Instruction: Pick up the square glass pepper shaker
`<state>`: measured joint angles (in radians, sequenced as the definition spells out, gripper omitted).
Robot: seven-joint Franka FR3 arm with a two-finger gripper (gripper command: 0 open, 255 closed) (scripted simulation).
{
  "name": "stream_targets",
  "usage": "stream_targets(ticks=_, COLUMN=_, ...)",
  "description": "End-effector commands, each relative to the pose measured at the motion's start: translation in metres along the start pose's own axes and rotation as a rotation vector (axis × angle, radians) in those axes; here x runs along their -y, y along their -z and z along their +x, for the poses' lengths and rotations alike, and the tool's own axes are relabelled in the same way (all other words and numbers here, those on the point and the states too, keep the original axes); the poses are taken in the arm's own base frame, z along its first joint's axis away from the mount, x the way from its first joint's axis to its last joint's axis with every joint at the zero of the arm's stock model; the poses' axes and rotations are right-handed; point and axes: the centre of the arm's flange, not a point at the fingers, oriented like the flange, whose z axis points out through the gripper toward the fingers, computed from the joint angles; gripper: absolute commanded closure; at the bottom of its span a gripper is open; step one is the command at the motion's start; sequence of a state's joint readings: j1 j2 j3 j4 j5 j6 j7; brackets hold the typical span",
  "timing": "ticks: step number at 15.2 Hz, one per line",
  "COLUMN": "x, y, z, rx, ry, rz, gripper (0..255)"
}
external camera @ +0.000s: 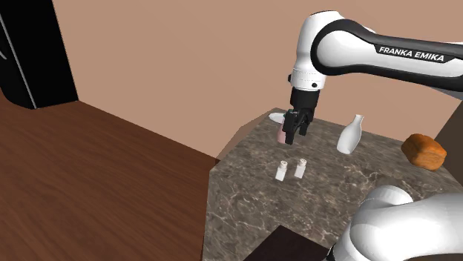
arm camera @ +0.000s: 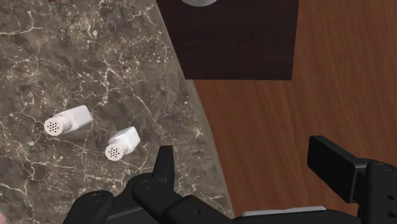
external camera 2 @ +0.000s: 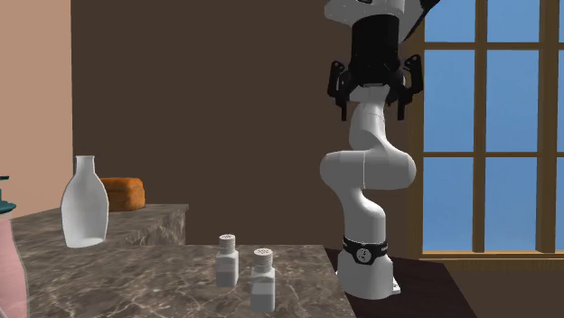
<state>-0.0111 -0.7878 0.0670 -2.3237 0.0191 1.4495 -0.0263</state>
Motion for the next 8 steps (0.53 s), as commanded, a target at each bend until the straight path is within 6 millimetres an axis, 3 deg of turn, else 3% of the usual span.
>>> stream_targets(ticks=1, x=0.000, y=0.000, z=0.000, rx=0.000, ry=0.000, rz=0.000, gripper=0)
stream_targets(ticks=8, x=-0.075, y=-0.055, z=0.005, rx=0.000, ry=0.035, rz=0.004, gripper=0)
